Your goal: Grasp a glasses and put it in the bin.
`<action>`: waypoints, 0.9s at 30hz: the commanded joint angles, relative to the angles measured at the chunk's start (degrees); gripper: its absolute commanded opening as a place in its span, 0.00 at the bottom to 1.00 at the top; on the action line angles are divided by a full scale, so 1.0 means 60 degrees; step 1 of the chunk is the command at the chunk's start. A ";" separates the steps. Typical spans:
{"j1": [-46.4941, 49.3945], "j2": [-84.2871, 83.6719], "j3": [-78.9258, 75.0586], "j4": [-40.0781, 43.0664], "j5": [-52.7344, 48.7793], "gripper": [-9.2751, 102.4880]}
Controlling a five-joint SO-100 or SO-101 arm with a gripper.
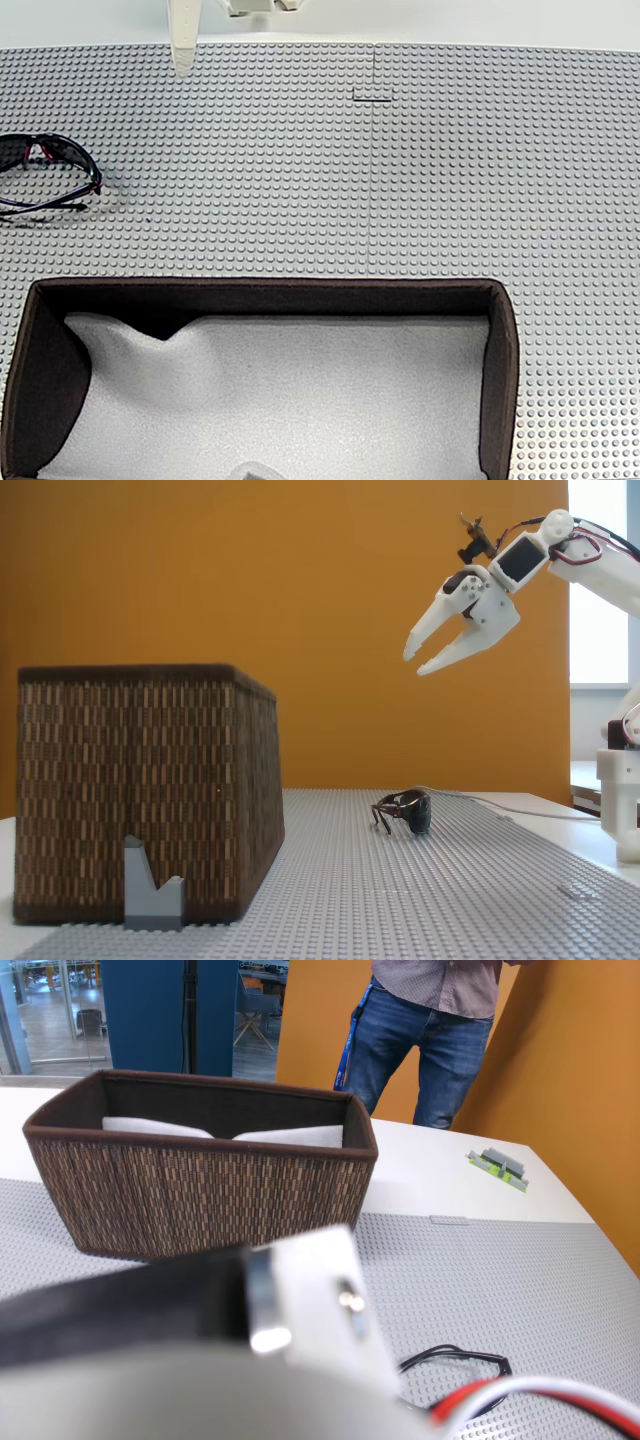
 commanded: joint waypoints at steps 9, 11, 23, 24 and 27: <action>-0.0630 0.4995 0.4775 -0.6548 -0.1978 0.11; -0.0322 0.4775 0.4600 -0.6504 -0.1699 0.13; 0.5332 0.0483 0.4116 -0.3970 0.0864 0.24; 0.5669 0.0117 0.4131 -0.3940 0.0908 0.24; 0.6519 -0.0850 0.4116 -0.3926 0.0923 0.27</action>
